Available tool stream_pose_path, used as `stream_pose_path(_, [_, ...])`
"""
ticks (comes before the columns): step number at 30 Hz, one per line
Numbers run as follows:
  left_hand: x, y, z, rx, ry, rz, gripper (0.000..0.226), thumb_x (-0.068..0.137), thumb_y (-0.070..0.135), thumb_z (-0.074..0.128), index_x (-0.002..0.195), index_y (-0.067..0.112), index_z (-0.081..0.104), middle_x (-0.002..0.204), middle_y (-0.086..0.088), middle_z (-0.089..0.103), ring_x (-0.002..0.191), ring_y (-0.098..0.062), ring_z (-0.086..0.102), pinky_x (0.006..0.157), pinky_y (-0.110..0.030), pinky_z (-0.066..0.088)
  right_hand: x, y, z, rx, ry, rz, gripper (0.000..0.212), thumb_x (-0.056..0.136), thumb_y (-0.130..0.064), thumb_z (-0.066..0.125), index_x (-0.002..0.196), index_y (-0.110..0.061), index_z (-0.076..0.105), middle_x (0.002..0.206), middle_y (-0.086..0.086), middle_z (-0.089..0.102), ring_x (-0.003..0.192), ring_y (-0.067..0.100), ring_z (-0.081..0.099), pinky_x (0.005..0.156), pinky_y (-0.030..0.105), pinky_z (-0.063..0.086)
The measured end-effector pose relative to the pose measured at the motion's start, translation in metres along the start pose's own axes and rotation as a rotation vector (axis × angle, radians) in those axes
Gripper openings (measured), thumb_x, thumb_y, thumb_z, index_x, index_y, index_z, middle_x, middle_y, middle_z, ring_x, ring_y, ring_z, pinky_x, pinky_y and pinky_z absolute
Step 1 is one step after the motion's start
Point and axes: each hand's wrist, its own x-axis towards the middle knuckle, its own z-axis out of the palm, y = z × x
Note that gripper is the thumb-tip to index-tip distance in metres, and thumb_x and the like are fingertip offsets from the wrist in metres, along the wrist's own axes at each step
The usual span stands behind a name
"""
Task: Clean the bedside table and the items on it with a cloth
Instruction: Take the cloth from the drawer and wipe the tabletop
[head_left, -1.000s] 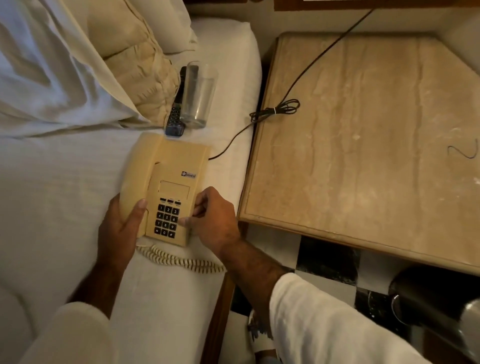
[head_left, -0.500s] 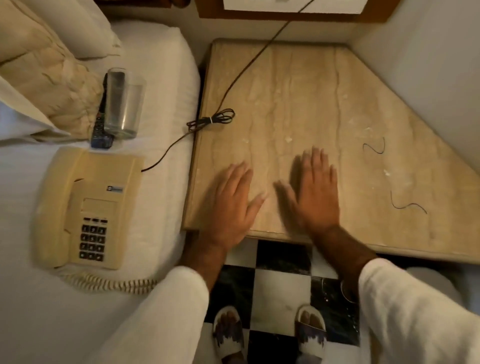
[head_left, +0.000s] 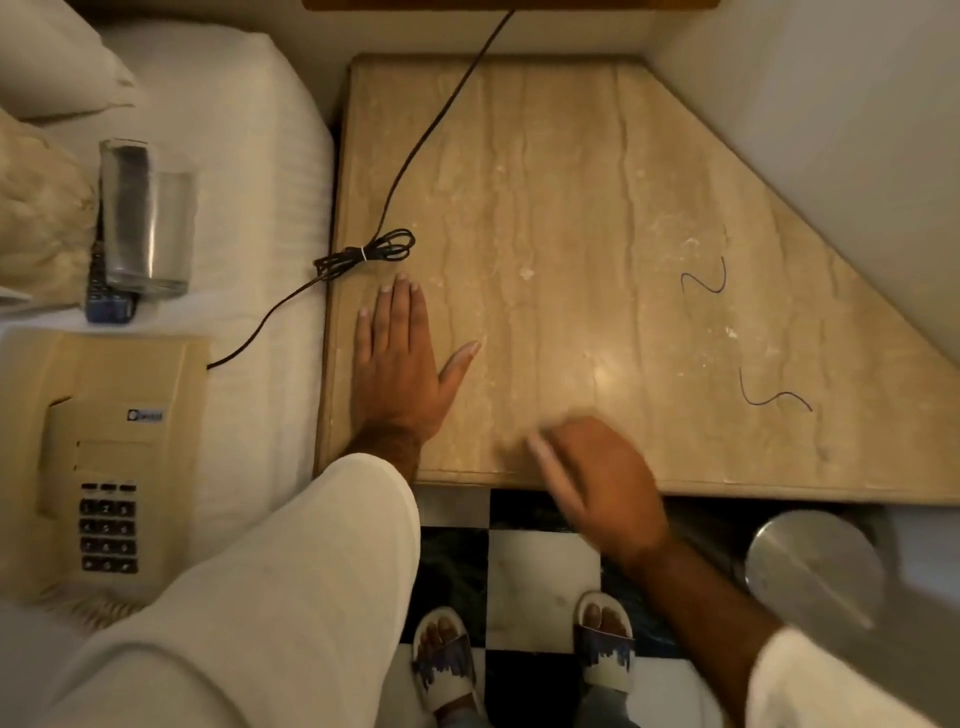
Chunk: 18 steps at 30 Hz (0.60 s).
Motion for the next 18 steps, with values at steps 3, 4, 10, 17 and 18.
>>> stream_pose_path(3, [0.0, -0.001, 0.001, 0.004, -0.001, 0.0, 0.097, 0.1, 0.076, 0.019, 0.166, 0.006, 0.017, 0.176, -0.012, 0.012, 0.163, -0.028, 0.013, 0.132, -0.05, 0.012, -0.066, 0.002, 0.022, 0.104, -0.176, 0.249, 0.045, 0.104, -0.051, 0.055, 0.065, -0.028, 0.06, 0.06, -0.01, 0.056, 0.057, 0.007, 0.052, 0.058, 0.031, 0.049])
stream_pose_path(4, [0.001, -0.002, 0.001, -0.001, 0.003, 0.001, 0.097, 0.1, 0.077, 0.02, 0.166, 0.006, 0.017, 0.175, -0.013, 0.014, 0.163, -0.029, 0.014, 0.132, -0.05, 0.012, -0.078, 0.008, 0.03, 0.169, -0.232, 0.413, 0.036, 0.1, -0.049, 0.063, 0.069, -0.031, 0.063, 0.063, -0.012, 0.059, 0.059, 0.006, 0.057, 0.06, 0.031, 0.051])
stream_pose_path(10, [0.002, -0.003, 0.007, -0.003, 0.035, -0.006, 0.101, 0.098, 0.081, 0.022, 0.165, 0.005, 0.021, 0.173, -0.017, 0.023, 0.161, -0.031, 0.021, 0.131, -0.052, 0.015, -0.043, 0.019, 0.083, 0.777, -0.118, 1.051, 0.023, 0.094, -0.026, 0.078, 0.114, -0.017, 0.071, 0.117, 0.006, 0.075, 0.105, 0.02, 0.071, 0.091, 0.031, 0.061])
stream_pose_path(17, [0.002, -0.003, 0.007, 0.003, 0.059, 0.003, 0.101, 0.098, 0.08, 0.024, 0.166, 0.005, 0.018, 0.175, -0.014, 0.016, 0.163, -0.029, 0.015, 0.132, -0.05, 0.013, -0.004, 0.011, 0.107, 1.163, 0.109, 1.301, 0.032, 0.107, -0.003, 0.053, 0.137, 0.007, 0.056, 0.121, 0.027, 0.065, 0.088, 0.033, 0.064, 0.069, 0.034, 0.061])
stream_pose_path(18, [0.002, -0.003, 0.007, 0.009, 0.056, 0.002, 0.102, 0.098, 0.081, 0.024, 0.166, 0.006, 0.017, 0.175, -0.013, 0.014, 0.163, -0.028, 0.014, 0.132, -0.05, 0.013, -0.005, 0.013, 0.108, 1.154, 0.109, 1.305, 0.03, 0.106, -0.003, 0.053, 0.134, 0.008, 0.057, 0.116, 0.026, 0.065, 0.086, 0.033, 0.065, 0.071, 0.036, 0.06])
